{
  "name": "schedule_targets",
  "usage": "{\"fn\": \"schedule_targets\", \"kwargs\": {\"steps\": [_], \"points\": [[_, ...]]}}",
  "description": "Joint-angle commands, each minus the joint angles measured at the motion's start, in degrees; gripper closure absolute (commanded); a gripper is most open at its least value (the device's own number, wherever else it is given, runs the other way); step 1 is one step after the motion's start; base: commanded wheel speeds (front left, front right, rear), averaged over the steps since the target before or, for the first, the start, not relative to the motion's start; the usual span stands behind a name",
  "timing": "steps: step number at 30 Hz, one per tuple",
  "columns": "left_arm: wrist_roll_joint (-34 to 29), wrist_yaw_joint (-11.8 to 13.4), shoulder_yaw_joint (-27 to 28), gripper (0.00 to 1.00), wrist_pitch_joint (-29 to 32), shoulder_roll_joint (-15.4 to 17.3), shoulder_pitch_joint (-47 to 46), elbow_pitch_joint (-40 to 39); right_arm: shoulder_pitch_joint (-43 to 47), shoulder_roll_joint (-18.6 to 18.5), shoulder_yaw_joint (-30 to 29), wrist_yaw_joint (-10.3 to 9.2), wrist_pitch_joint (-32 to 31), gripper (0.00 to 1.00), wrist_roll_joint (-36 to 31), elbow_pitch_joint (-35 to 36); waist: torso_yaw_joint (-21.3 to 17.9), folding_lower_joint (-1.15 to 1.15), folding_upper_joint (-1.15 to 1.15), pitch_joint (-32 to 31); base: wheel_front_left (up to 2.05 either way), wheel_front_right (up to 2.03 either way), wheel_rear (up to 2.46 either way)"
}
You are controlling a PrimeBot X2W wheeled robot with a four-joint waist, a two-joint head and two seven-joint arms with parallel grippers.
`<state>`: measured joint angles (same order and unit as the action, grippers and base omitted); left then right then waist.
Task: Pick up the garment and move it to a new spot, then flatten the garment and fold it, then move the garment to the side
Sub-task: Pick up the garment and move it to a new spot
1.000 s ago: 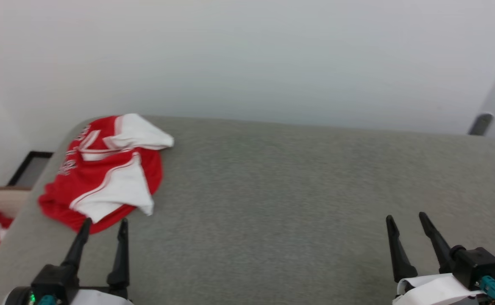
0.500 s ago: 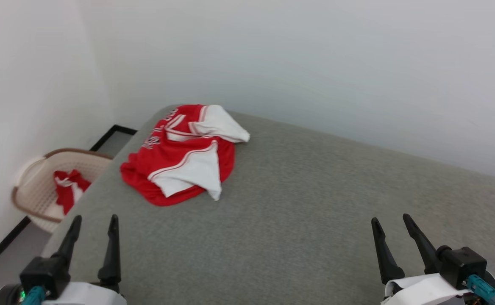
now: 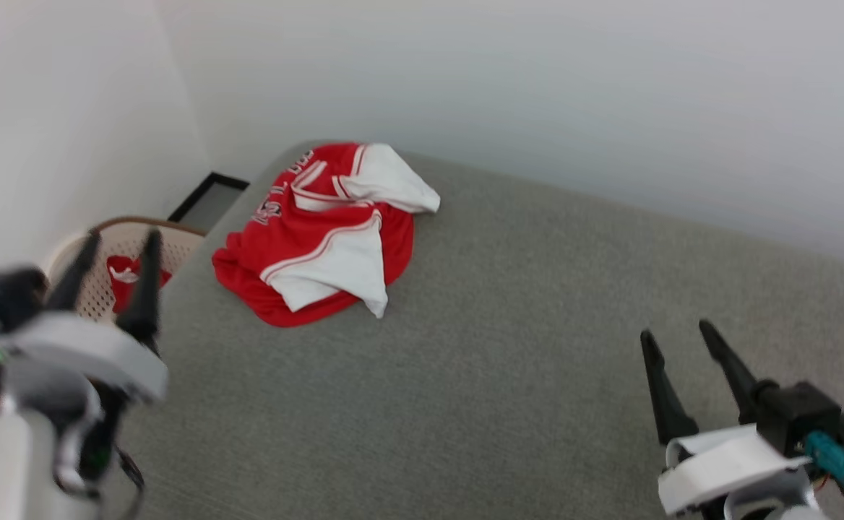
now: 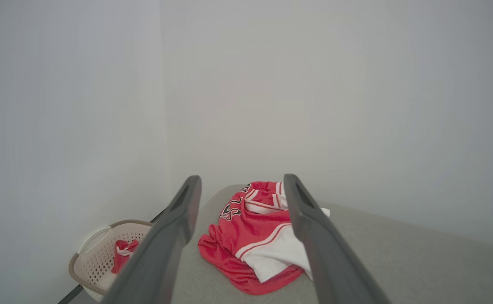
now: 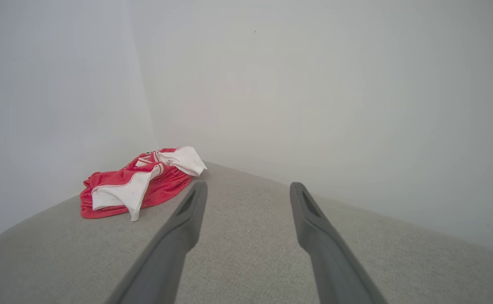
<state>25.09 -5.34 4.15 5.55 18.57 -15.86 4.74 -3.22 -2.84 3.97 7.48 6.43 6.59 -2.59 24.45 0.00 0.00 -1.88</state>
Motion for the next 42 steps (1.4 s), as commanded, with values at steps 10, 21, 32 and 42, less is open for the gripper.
{"fn": "schedule_targets", "kwargs": {"steps": [10, 21, 32, 42], "points": [[7.2, -1.4, 0.5, 0.00, 8.9, 5.3, -20.5, 14.6, -5.0, -2.7, -1.5, 0.01, -3.7, 0.00, -2.2, 7.9, -10.4, 0.00, 0.00, 19.3, 0.00, 0.00, 0.00], [10.1, -1.0, -2.8, 0.00, 22.0, 7.3, -35.1, 32.2, -7.7, -4.3, -2.0, 0.01, -6.1, 0.00, -2.4, 14.9, -14.0, 0.00, 0.00, 30.0, 0.00, 0.00, 0.00], [9.5, -0.6, -5.7, 0.00, 29.0, 8.7, -43.1, 49.1, -8.6, -5.0, -2.0, 0.01, -7.8, 0.00, -2.7, 18.1, -16.0, 0.00, 0.00, 33.7, 0.00, 0.00, 0.00], [8.3, -1.2, -9.0, 0.13, 28.8, 5.9, -44.2, 58.5, -7.6, -5.1, -2.4, 0.01, -9.2, 0.00, -2.5, 19.4, -15.8, 0.00, 0.00, 33.2, 0.00, 0.00, 0.00]]}}
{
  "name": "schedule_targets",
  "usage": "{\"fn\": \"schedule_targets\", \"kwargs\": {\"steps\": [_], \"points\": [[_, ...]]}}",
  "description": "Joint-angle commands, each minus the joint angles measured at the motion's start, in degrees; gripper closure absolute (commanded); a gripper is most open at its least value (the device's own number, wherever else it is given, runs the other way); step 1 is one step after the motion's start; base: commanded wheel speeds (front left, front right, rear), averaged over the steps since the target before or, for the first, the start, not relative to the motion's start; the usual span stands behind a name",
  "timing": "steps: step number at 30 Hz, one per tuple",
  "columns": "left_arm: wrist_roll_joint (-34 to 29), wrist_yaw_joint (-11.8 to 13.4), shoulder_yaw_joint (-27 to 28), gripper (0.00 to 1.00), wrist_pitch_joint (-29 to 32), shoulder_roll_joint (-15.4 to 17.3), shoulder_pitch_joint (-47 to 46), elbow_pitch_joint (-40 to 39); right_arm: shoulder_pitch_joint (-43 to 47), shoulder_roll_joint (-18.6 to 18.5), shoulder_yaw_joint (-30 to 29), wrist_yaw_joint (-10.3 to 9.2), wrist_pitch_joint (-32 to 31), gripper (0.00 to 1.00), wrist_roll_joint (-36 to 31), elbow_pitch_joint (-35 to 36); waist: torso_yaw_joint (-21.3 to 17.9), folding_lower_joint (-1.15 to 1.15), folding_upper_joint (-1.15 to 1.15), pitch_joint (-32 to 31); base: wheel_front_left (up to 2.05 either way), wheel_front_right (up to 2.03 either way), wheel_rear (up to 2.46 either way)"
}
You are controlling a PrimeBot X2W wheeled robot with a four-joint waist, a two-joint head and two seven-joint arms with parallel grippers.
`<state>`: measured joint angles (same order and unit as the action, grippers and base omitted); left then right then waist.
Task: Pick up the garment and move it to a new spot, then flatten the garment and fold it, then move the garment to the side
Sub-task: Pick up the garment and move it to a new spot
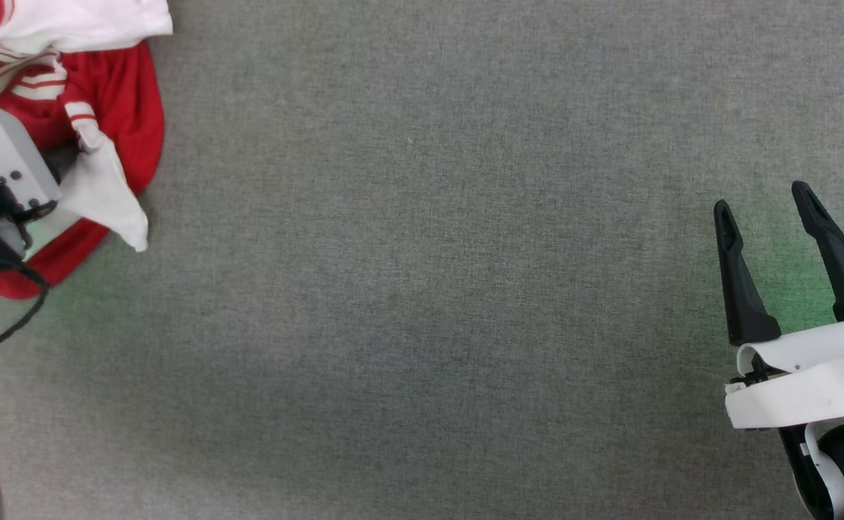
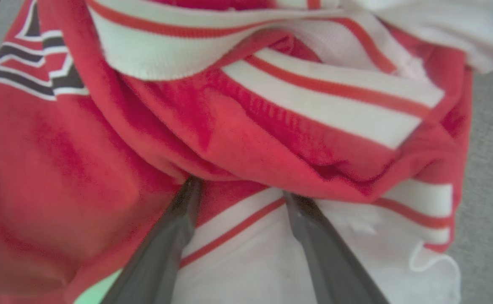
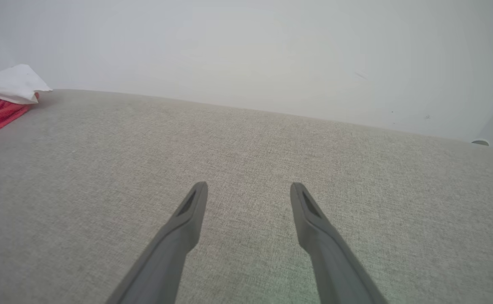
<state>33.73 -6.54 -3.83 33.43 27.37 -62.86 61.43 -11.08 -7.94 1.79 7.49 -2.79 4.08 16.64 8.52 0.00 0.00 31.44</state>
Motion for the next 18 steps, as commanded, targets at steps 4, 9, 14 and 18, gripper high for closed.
{"fn": "schedule_targets", "kwargs": {"steps": [4, 9, 14, 18], "points": [[-0.2, -0.3, -1.3, 1.00, -1.1, -2.2, 1.7, 3.5, 0.9, 0.3, -0.1, 0.00, -0.1, 0.00, 0.0, 0.0, 0.6, 0.00, 0.00, -1.6, 0.00, 0.00, 0.00], [-1.0, -0.5, -2.0, 1.00, -4.5, 0.0, -1.0, 3.3, 1.6, 0.6, -0.5, 0.00, 0.6, 0.00, 0.7, -1.2, 1.6, 0.00, 0.00, -4.7, 0.00, 0.00, 0.00], [-2.5, -0.8, -4.0, 1.00, -8.6, 2.1, -3.1, 1.8, 2.9, 1.4, -0.7, 0.00, 1.7, 0.00, 1.3, -3.3, 2.9, 0.00, 0.00, -9.1, 0.00, 0.00, 0.00], [-4.1, -0.8, -5.7, 1.00, -11.9, 4.0, -4.9, -0.1, 3.9, 2.2, -0.5, 0.00, 2.9, 0.00, 2.0, -5.4, 4.0, 0.00, 0.00, -13.1, 0.00, 0.00, 0.00]]}}
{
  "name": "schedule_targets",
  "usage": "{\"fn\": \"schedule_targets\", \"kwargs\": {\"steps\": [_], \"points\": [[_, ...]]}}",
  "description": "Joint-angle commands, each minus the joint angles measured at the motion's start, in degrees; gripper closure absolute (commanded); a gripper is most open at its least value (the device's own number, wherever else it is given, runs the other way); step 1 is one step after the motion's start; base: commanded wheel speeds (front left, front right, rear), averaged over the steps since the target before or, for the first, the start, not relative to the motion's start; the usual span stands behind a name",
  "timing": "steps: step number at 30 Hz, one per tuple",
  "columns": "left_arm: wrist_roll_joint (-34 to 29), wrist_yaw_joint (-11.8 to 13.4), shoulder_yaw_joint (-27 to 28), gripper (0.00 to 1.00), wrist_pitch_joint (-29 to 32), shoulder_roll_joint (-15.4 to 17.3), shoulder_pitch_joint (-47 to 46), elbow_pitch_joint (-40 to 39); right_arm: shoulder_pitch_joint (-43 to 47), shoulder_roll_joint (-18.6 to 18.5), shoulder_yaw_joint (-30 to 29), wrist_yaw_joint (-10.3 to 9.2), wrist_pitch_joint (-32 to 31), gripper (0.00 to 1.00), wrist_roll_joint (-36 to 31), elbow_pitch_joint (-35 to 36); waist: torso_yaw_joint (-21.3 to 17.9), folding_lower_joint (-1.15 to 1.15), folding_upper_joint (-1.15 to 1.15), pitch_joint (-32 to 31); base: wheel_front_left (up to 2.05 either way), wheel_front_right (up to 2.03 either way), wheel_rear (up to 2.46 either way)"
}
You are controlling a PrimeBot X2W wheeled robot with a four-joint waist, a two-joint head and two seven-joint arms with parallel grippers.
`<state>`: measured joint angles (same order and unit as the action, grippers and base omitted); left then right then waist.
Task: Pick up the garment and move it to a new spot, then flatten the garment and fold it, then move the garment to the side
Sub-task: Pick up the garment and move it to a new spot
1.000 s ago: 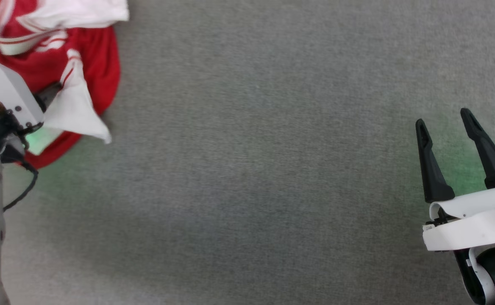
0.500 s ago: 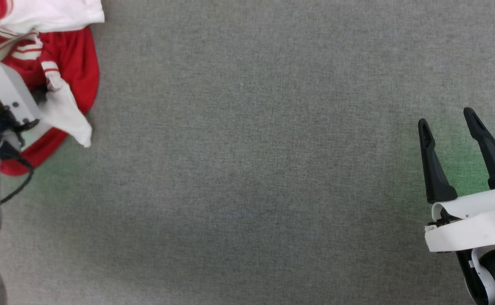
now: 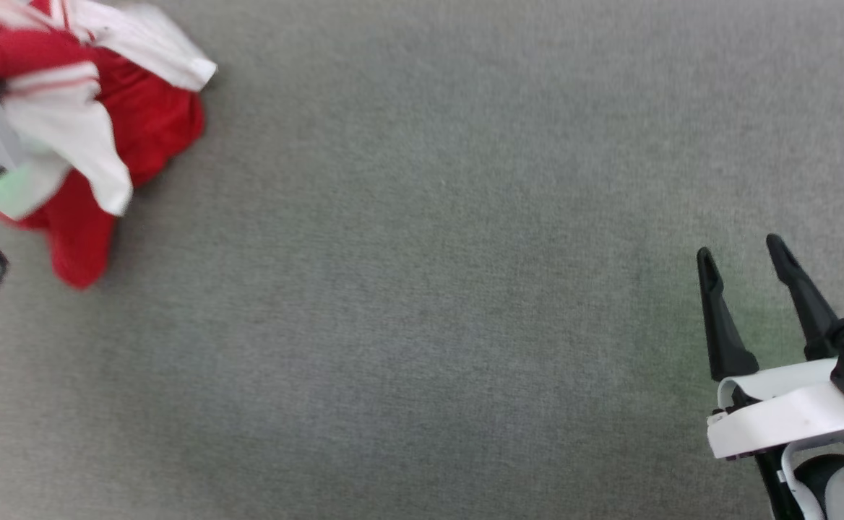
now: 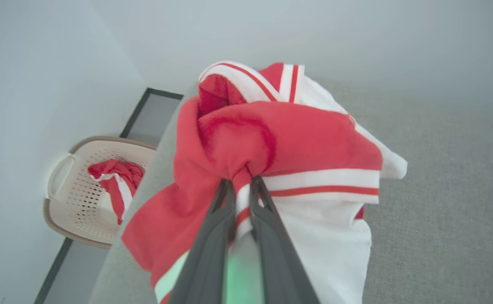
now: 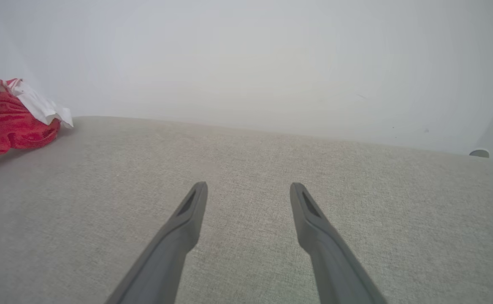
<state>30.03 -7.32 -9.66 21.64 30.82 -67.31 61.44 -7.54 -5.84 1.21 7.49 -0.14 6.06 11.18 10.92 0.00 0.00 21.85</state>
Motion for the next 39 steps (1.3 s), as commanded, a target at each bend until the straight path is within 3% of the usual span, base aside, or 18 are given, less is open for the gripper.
{"fn": "schedule_targets", "kwargs": {"steps": [1, 11, 21, 28, 39], "points": [[-0.8, -0.1, -0.3, 1.00, -1.0, 1.0, -0.9, -0.6, 0.6, 0.3, 0.2, 0.00, 0.5, 0.00, 0.2, -0.4, 1.8, 0.00, 0.00, -4.4, 0.00, 0.00, 0.00], [-2.2, -0.2, -5.8, 1.00, -4.9, 3.7, -4.7, -8.0, 2.6, 2.2, 0.6, 0.00, 3.4, 0.00, 1.7, -4.6, 3.0, 0.00, 0.00, -12.4, 0.00, 0.00, 0.00], [3.0, -0.1, -12.2, 1.00, 1.9, 4.4, -3.8, -21.5, 3.5, 2.9, -1.3, 0.00, 5.6, 0.00, 2.3, -7.0, 1.2, 0.00, 0.00, -17.0, 0.00, 0.00, 0.00], [6.9, 0.2, -14.3, 1.00, 7.8, 4.7, -0.4, -34.0, 3.4, 3.0, -4.1, 0.00, 6.7, 0.00, 2.3, -8.4, -2.9, 0.00, 0.00, -17.5, 0.00, 0.00, 0.00], [9.8, 5.0, -16.2, 1.00, 16.5, 2.7, 4.4, -53.2, 2.4, 3.0, -11.1, 0.00, 7.9, 0.00, 1.2, -10.2, -12.2, 0.00, 0.00, -15.4, 0.00, 0.00, 0.00]]}}
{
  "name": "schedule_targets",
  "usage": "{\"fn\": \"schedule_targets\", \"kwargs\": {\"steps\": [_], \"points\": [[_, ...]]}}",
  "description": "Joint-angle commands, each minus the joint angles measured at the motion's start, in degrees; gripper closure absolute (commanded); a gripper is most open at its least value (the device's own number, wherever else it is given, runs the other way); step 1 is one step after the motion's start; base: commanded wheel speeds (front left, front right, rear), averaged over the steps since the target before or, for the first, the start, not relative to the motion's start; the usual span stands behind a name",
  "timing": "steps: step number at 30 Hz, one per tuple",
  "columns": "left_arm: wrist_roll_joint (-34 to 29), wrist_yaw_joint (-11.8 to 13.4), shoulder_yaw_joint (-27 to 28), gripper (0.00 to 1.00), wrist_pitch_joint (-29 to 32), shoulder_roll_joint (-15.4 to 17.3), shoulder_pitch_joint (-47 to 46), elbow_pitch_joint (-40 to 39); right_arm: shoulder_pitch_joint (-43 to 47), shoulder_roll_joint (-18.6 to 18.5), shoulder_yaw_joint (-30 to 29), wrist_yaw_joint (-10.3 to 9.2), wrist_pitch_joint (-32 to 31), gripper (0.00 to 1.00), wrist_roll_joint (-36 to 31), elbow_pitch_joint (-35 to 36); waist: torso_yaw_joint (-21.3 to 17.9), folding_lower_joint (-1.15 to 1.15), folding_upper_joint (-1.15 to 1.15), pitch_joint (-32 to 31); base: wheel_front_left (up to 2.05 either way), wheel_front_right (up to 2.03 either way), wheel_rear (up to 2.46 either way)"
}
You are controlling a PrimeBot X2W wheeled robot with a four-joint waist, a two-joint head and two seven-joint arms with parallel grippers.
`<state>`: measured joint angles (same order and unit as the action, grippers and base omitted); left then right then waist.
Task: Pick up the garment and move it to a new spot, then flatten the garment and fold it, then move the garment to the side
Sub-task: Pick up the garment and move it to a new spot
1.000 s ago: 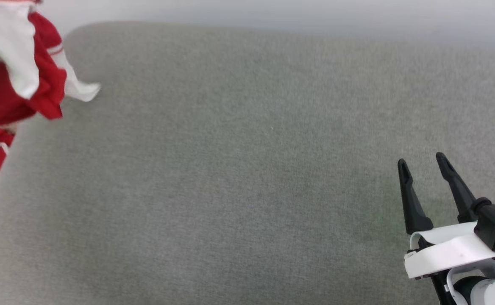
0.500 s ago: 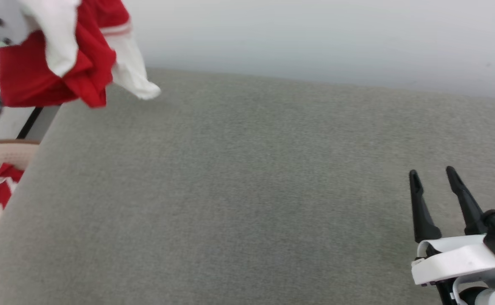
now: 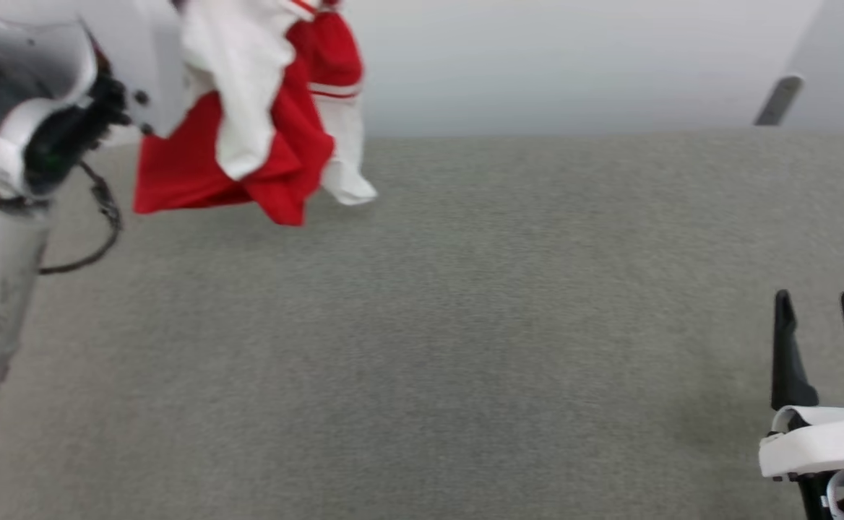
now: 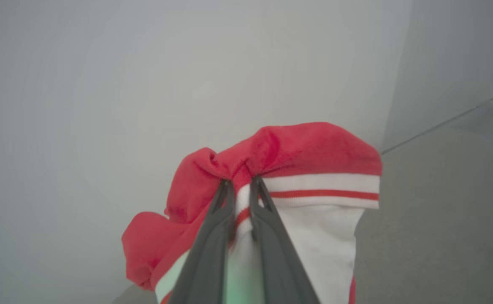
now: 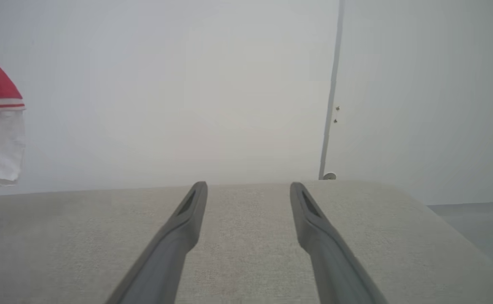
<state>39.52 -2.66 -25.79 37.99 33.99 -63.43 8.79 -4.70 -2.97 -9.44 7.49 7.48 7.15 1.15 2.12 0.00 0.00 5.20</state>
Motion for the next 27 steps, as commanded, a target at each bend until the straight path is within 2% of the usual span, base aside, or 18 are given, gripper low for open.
{"fn": "schedule_targets", "kwargs": {"steps": [1, 7, 13, 27], "points": [[0.5, 0.8, -0.3, 1.00, 0.8, -0.8, 0.8, -2.0, -0.6, 0.1, -0.8, 0.00, 0.4, 0.00, 0.1, -0.4, -4.3, 0.00, 0.00, 1.6, 0.00, 0.00, 0.00], [1.2, 2.6, -2.5, 1.00, 2.7, -3.8, 1.8, -9.1, -1.3, 0.2, -2.5, 0.00, 1.7, 0.00, 0.7, -2.3, -8.4, 0.00, 0.00, 3.6, 0.00, 0.00, 0.00], [1.3, 3.5, -4.9, 1.00, 3.3, -5.8, 4.1, -11.5, -1.7, 0.1, -1.7, 0.00, 2.8, 0.00, 1.7, -3.4, -11.2, 0.00, 0.00, 5.4, 0.00, 0.00, 0.00], [4.9, 2.0, -6.3, 1.00, -0.3, -3.2, 18.1, -9.7, -2.7, 0.2, -1.2, 0.00, 5.2, 0.00, 3.0, -7.1, -12.7, 0.00, 0.00, 7.9, 0.00, 0.00, 0.00]]}}
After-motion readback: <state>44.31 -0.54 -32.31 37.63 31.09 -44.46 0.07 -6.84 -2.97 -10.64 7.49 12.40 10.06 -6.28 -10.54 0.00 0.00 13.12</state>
